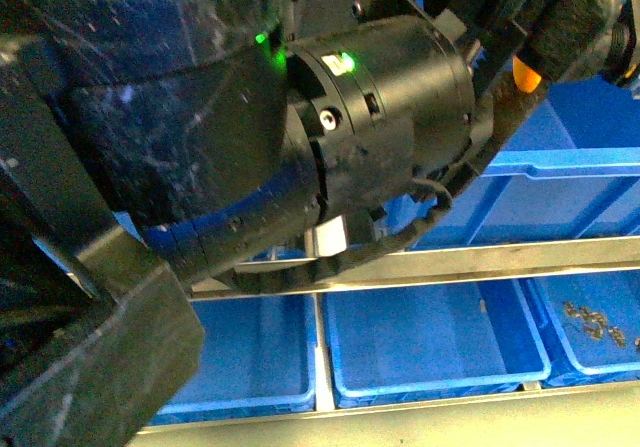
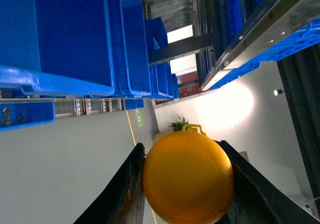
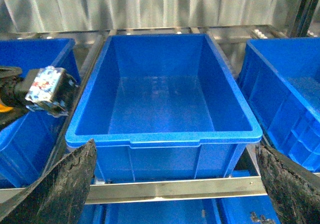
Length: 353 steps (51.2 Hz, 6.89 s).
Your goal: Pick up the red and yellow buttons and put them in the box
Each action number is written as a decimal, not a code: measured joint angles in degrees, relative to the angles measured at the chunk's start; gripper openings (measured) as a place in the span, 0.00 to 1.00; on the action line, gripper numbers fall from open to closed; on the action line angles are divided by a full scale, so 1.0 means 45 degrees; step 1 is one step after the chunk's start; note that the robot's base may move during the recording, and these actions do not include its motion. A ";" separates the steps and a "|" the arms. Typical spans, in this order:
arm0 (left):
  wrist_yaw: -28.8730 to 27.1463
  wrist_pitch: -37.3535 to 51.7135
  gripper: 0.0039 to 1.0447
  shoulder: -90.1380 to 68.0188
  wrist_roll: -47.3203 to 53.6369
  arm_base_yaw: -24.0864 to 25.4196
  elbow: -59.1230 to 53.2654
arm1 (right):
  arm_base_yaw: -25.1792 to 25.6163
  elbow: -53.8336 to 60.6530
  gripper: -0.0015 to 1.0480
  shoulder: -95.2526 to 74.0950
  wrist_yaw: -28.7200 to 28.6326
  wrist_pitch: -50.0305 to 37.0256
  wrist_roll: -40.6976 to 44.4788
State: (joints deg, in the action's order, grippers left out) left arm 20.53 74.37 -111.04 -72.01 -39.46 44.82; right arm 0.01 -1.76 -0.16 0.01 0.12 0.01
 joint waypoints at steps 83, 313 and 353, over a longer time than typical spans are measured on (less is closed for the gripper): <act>0.0918 0.1171 0.32 0.1758 0.0262 0.1656 -0.3259 | 0.3866 -0.3925 0.93 -1.2755 0.1676 -0.5848 -1.6164; 0.0005 0.1180 0.32 -0.1015 -0.0636 0.0481 -0.0418 | -0.6139 -0.4741 0.93 -1.8166 0.4036 -1.1613 -2.0677; -0.0204 0.1307 0.54 -0.0991 -0.1496 0.0486 -0.0418 | -0.6397 -0.4998 0.38 -1.8316 0.4376 -1.1434 -2.0016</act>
State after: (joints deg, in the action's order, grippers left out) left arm 19.62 80.25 -115.50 -78.74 -37.28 42.94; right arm -28.77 -24.25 -82.59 19.70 -51.33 -90.06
